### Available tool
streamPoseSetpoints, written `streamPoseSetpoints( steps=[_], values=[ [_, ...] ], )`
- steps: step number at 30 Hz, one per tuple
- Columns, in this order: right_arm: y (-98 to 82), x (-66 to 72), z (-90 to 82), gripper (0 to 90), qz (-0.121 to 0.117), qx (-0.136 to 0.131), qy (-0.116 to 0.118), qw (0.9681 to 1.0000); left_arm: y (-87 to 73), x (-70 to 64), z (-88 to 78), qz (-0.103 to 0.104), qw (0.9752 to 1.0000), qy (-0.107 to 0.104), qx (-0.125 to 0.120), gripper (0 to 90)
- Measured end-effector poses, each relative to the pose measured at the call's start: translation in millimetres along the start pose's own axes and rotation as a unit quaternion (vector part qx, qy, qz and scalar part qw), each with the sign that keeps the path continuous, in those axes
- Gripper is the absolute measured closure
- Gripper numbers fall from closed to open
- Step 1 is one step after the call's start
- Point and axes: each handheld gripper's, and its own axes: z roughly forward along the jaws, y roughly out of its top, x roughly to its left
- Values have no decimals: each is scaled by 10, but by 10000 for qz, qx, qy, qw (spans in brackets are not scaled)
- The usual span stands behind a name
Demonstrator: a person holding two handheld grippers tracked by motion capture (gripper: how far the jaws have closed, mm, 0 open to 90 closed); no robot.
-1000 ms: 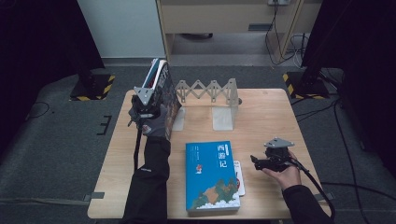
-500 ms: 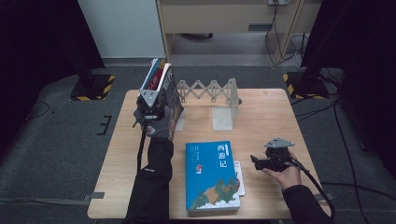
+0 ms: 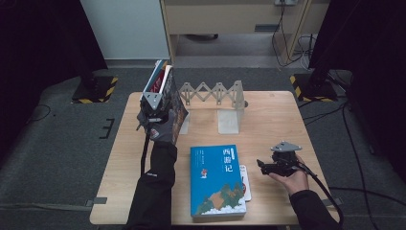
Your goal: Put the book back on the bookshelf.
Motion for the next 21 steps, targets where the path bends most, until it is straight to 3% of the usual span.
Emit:
streamPoseSetpoints(
  steps=[6,21],
  values=[
    [0,3,2,132,-7,12,2,10000,-18,41,-69,-5,10000,-67,-6,631],
    [9,8,1,132,-11,-11,-15,10000,-72,127,-413,156,9994,-279,109,543]
  ],
)
